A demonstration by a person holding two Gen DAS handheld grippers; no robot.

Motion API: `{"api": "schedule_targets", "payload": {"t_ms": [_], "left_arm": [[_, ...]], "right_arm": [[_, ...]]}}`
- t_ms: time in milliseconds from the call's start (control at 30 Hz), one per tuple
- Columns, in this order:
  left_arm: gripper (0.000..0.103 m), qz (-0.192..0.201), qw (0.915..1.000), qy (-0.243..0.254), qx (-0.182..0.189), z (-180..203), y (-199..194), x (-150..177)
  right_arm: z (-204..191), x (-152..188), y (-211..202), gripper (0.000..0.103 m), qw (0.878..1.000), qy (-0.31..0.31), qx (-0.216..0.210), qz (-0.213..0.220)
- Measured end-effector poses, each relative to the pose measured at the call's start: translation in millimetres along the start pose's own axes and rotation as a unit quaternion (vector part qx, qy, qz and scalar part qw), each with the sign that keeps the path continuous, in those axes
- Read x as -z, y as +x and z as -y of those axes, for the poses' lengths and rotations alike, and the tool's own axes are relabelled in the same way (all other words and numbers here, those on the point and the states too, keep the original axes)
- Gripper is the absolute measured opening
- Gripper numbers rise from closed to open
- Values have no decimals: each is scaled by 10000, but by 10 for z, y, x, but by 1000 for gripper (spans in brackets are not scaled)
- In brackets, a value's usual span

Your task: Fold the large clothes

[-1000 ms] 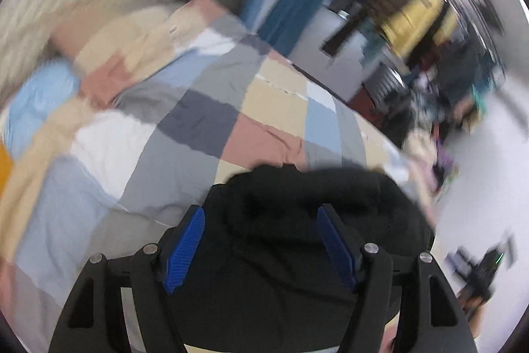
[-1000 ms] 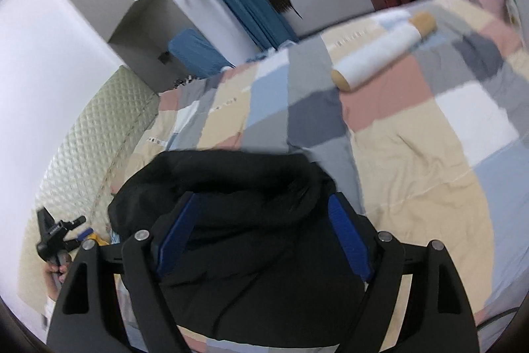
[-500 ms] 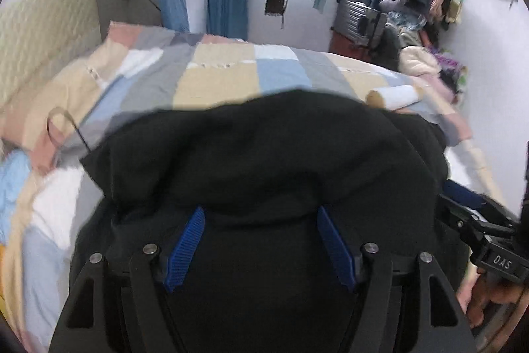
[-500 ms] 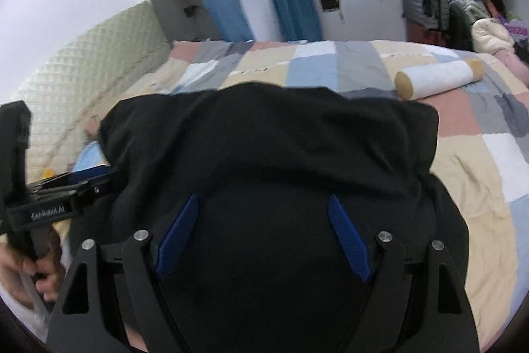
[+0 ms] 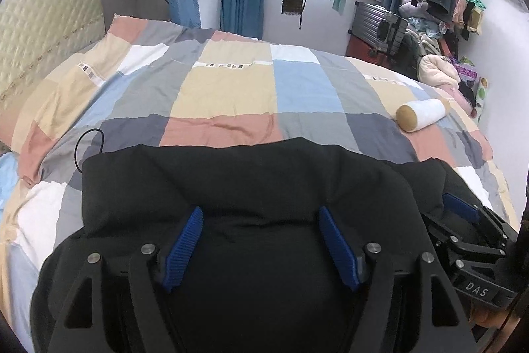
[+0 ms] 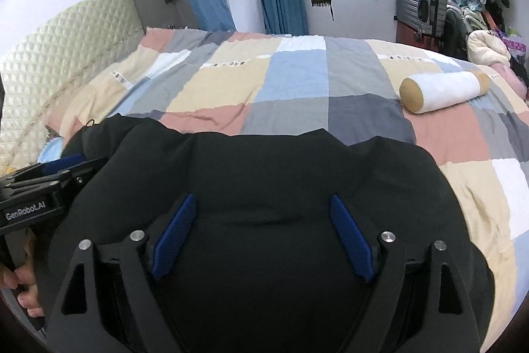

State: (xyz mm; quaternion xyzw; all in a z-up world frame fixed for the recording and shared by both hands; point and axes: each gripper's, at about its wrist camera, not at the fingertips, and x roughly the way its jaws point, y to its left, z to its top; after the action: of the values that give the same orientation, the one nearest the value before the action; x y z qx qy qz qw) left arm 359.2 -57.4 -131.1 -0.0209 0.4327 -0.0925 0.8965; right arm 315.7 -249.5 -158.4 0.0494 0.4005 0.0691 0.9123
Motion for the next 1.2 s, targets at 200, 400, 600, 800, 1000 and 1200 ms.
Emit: {"api": "schedule_targets", "payload": {"t_ms": [200, 400, 600, 800, 1000, 1200], "left_arm": [[75, 17, 10000, -59, 26, -36, 246, -91], [76, -143, 9996, -239, 62, -148, 502, -182], [76, -179, 9993, -297, 172, -211, 449, -193], [76, 327, 9982, -461, -201, -619, -34, -113], [76, 139, 9983, -494, -258, -982, -57, 102], [76, 156, 9990, -183, -364, -871, 109, 328]], "right_arm": [[-33, -79, 263, 87, 9998, -68, 145, -112], [-7, -174, 497, 89, 9998, -3, 135, -174], [-16, -112, 450, 89, 9998, 15, 82, 176], [68, -101, 4, 90, 9982, -4, -100, 599], [396, -14, -178, 93, 9985, 60, 116, 540], [507, 110, 166, 96, 9998, 199, 49, 76]]}}
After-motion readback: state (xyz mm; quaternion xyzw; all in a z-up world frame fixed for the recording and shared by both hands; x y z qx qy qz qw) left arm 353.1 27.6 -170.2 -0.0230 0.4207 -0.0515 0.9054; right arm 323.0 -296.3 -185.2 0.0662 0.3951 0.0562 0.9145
